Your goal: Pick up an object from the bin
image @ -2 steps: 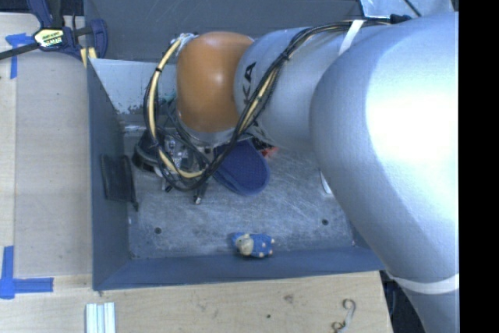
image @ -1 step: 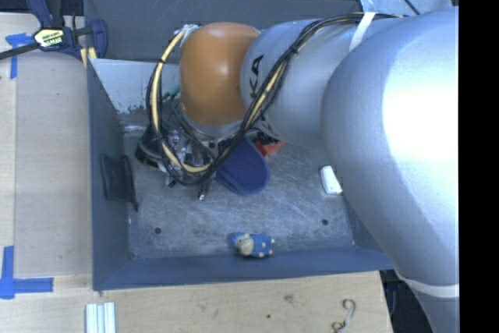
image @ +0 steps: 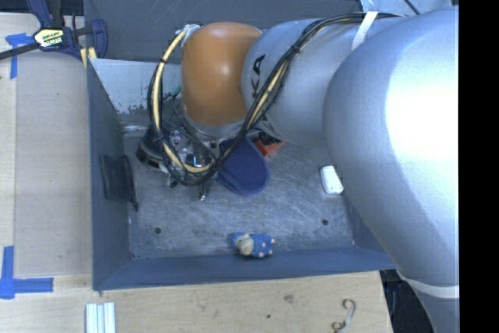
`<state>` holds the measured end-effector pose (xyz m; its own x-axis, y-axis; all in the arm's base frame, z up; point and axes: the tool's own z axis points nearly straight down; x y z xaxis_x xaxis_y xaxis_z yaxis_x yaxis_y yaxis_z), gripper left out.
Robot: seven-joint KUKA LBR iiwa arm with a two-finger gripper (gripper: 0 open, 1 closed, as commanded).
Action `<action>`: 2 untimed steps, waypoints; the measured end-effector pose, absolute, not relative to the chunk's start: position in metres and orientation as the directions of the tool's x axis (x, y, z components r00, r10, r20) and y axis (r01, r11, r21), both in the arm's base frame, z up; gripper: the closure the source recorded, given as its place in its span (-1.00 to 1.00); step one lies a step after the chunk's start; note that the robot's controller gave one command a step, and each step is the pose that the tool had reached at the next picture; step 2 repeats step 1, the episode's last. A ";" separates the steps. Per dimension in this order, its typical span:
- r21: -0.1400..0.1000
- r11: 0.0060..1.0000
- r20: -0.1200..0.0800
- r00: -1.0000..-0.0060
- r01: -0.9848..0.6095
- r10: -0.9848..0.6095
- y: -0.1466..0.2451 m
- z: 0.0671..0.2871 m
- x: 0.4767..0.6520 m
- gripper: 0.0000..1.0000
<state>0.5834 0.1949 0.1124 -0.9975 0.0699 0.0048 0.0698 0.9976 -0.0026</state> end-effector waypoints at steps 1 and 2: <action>-0.002 0.997 0.003 -0.997 0.072 0.072 0.194 0.151 0.583 1.00; -0.002 0.997 0.003 -0.997 0.072 0.072 0.194 0.151 0.583 1.00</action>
Offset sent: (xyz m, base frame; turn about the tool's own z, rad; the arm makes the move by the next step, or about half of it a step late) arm 0.0000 0.0001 0.0396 0.0000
